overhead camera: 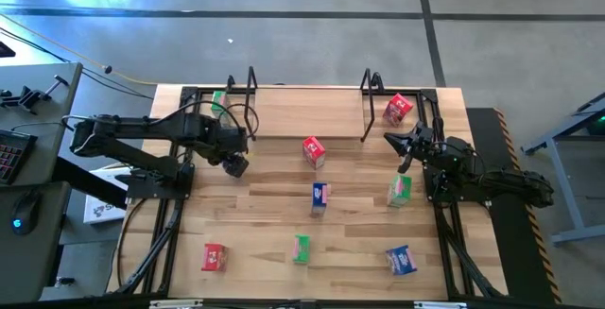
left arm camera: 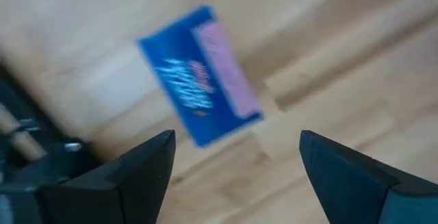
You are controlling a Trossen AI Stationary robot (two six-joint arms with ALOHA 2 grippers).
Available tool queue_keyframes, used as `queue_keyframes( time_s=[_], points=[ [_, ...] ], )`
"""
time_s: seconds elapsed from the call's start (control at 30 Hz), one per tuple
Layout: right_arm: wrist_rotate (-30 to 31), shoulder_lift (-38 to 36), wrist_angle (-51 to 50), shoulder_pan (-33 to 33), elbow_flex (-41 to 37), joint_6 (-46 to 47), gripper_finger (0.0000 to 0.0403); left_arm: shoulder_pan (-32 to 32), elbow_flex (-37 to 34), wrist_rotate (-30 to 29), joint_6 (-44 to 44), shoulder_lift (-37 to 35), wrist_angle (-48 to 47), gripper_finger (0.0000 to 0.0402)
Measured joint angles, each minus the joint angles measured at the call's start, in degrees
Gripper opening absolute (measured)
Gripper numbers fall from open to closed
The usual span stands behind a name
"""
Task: Stack cereal on shelf
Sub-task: Put the top left blue cereal box on the shelf
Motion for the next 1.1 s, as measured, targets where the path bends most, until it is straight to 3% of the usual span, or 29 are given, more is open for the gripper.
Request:
queue_keyframes(
  time_s=[0.1,0.7,1.1],
  points=[
    [0.0,0.0,0.0,0.0,0.0,0.0,0.0,1.1,0.0,-2.3,-0.2,0.0,-0.3,0.0306],
    [0.0,0.0,0.0,0.0,0.0,0.0,0.0,6.8,0.0,-1.4,3.8,7.9,1.6,0.0306],
    [0.0,0.0,0.0,0.0,0.0,0.0,0.0,7.4,0.0,-1.1,6.0,10.5,2.1,0.0302]
  ],
)
